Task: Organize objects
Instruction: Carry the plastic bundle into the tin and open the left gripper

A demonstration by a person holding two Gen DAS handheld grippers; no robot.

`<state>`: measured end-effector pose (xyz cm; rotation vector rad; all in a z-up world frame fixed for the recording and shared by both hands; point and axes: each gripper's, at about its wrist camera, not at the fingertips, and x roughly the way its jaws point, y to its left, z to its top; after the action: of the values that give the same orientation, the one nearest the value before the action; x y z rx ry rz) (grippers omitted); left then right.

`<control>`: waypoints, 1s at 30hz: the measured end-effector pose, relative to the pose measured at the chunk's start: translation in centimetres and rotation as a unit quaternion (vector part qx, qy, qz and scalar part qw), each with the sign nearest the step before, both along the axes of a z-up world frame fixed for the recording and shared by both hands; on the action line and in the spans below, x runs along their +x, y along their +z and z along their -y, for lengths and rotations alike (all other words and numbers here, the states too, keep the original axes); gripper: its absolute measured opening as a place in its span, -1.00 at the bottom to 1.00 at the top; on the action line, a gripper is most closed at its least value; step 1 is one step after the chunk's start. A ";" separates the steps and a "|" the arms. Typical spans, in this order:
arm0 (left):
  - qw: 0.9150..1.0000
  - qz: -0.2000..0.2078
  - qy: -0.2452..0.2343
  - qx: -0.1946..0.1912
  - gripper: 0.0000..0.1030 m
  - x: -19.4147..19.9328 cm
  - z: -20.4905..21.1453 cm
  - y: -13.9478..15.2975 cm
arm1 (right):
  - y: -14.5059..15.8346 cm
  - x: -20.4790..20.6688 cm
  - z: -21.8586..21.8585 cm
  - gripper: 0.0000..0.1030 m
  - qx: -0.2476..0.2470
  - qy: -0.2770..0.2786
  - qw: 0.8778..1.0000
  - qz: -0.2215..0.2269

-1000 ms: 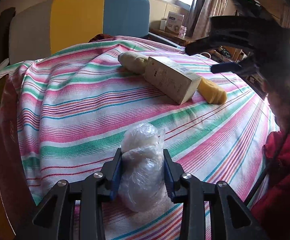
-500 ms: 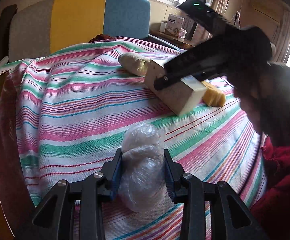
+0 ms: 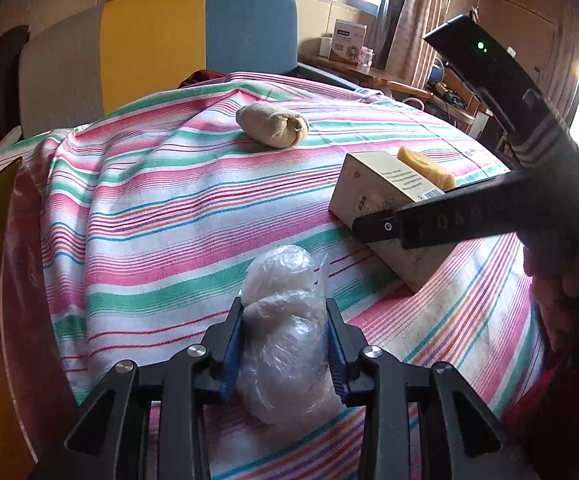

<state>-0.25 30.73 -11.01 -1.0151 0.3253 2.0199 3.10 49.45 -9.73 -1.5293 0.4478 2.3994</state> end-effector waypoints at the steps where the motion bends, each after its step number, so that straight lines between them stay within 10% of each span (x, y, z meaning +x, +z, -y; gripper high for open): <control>1: 1.000 0.010 0.003 0.002 -0.31 0.0 0.2 0.3 | -0.1 -0.1 0.2 -0.03 0.009 0.005 1.000 0.003; 15: 0.990 0.013 0.098 0.097 -0.30 -2.2 11.4 9.8 | -0.3 -0.7 0.9 -0.02 0.035 0.018 0.999 0.009; 24: 0.957 -0.038 0.283 0.052 -0.30 -6.9 24.0 11.3 | -0.5 -1.0 1.1 -0.02 0.045 0.026 0.999 0.011; 30: 0.937 -0.003 0.345 0.060 -0.30 -7.9 29.7 9.1 | -0.5 -0.9 1.4 -0.02 0.059 0.032 0.998 0.012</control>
<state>-8.11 1.07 -1.91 -1.1465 -0.1882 2.6227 2.16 48.06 -10.27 -1.5408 0.2512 2.4058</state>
